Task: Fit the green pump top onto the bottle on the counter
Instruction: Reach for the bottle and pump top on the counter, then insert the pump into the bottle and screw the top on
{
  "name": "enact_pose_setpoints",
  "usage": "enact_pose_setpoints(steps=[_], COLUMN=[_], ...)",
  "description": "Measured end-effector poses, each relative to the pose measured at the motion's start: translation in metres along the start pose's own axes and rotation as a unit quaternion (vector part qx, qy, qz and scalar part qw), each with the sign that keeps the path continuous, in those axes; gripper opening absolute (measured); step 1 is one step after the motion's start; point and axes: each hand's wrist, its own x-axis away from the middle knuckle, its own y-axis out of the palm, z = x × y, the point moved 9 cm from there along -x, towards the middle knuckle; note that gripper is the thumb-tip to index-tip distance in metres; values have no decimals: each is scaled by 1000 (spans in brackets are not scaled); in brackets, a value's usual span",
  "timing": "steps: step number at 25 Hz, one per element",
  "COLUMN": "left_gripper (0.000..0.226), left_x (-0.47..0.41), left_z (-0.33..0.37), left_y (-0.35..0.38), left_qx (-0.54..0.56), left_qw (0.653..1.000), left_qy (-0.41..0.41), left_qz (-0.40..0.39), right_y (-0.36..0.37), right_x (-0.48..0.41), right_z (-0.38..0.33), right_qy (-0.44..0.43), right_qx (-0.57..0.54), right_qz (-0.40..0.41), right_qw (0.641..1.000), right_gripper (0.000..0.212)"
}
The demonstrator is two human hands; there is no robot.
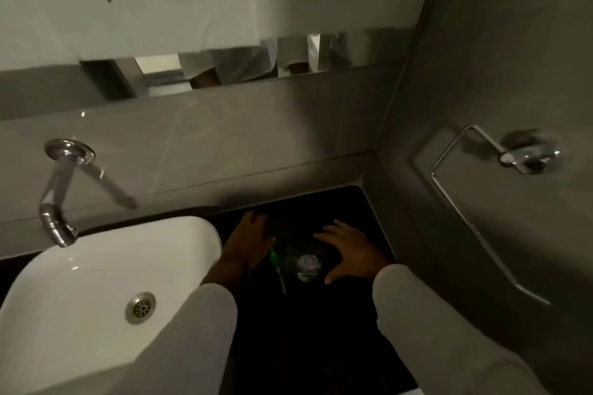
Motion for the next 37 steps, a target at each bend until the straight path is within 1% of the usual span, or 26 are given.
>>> enact_pose_setpoints(steps=[2, 4, 6, 7, 9, 12, 14, 15, 17, 18, 19, 21, 23, 25, 28, 32, 34, 37], left_gripper=[58, 59, 59, 56, 51, 58, 58, 54, 38, 28, 23, 28, 36, 37, 36, 37, 35, 37], left_x=[-5, -3, -4, -8, -10, -11, -13, -15, -18, -17, -15, -6, -1, -3, -6, -15, -15, -10], left_z=[-15, -27, -32, -34, -36, -41, -43, -42, -38, -32, -23, -1, 14, 23, 35, 39, 41, 45], left_y=[33, 67, 84, 89, 98, 96, 74, 57, 16, -5, -25, -58, -73, -73, -64, -45, -37, -39], left_qx=[-2, 16, 44, 48, 53, 80, 91, 92, 119, 155, 191, 240, 280, 299, 295, 290, 285, 272], left_qw=[997, 988, 981, 981, 979, 973, 971, 972, 971, 966, 959, 936, 913, 903, 898, 907, 912, 912], left_qy=[-62, -120, -160, -167, -176, -203, -218, -215, -185, -149, -97, 4, 43, 57, 89, 100, 100, 110], left_qz=[-44, -93, -98, -91, -90, -74, -30, 5, 93, 141, 187, 257, 294, 305, 314, 290, 277, 287], right_y=[19, 41, 49, 47, 41, 27, 17, 14, 7, 4, 2, -1, -3, -3, -1, 2, 4, 6], right_x=[-6, -9, -14, -16, -23, -34, -42, -45, -51, -53, -54, -57, -58, -59, -62, -63, -62, -60], right_z=[0, 0, 1, 3, 3, -1, 0, 1, 4, 4, 4, 4, 4, 5, 4, 6, 8, 13], right_qy=[-11, -1, 13, 23, 27, 14, 17, 25, 43, 52, 59, 70, 81, 85, 85, 80, 86, 113], right_qx=[-62, -135, -198, -217, -216, -170, -132, -127, -120, -111, -102, -92, -89, -88, -80, -89, -96, -113], right_qz=[-14, 1, 34, 54, 83, 96, 85, 70, 45, 37, 31, 24, 19, 15, 7, 7, 3, -6], right_qw=[998, 991, 980, 974, 973, 981, 987, 989, 991, 992, 993, 993, 993, 992, 993, 993, 992, 987], right_gripper=[110, 97, 84, 77, 65, 54, 51, 49, 47, 46, 46, 48, 49, 48, 47, 46, 49, 53])
